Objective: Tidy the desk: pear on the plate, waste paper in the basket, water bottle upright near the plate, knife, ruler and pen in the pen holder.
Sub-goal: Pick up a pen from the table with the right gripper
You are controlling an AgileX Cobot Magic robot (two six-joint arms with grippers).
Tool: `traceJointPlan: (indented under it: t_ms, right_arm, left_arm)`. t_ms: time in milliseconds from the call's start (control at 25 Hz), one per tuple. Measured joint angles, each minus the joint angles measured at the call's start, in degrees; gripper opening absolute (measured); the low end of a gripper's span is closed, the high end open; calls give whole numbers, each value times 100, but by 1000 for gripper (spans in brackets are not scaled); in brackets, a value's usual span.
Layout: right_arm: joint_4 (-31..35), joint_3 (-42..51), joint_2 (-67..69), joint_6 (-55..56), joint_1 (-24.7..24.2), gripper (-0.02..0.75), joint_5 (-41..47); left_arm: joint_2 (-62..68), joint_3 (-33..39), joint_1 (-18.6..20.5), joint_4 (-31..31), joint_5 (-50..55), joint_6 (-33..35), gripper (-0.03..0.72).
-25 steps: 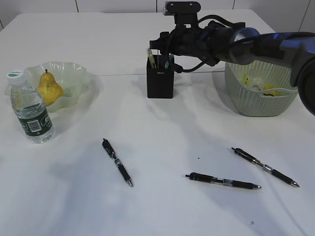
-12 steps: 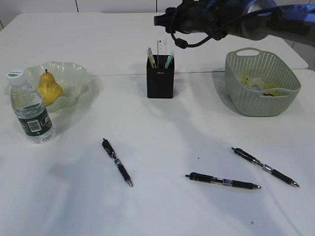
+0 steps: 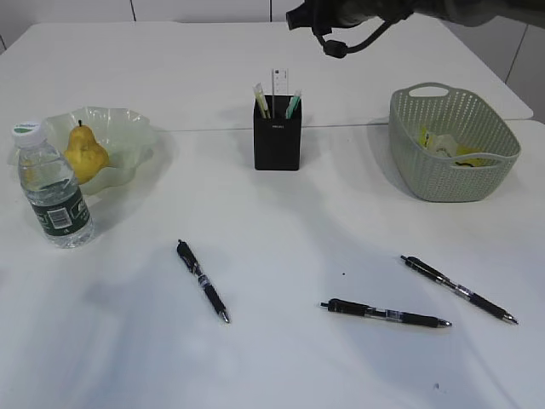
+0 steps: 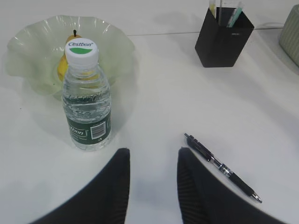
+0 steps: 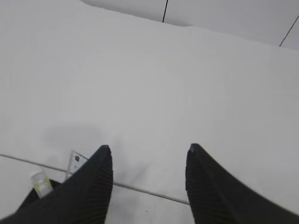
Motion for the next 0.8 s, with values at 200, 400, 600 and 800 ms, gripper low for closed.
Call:
traceJointPlan:
  t_ms: [200,400,600,800]
  right_arm:
    - [388,0,-207,-1638,54,409,683]
    - [1149,0,-395,-3046,54,408,1667]
    - [1920,0,-699,-3797,54,408,2772]
    - [2447,0,-1072,-3801,54,408,3621]
  left_arm:
    - [0,0,0,41,0,0,237]
    - [0,0,0,63,0,0,237]
    - [0,0,0,63,0,0,237]
    - [0,0,0,51,227,0,237]
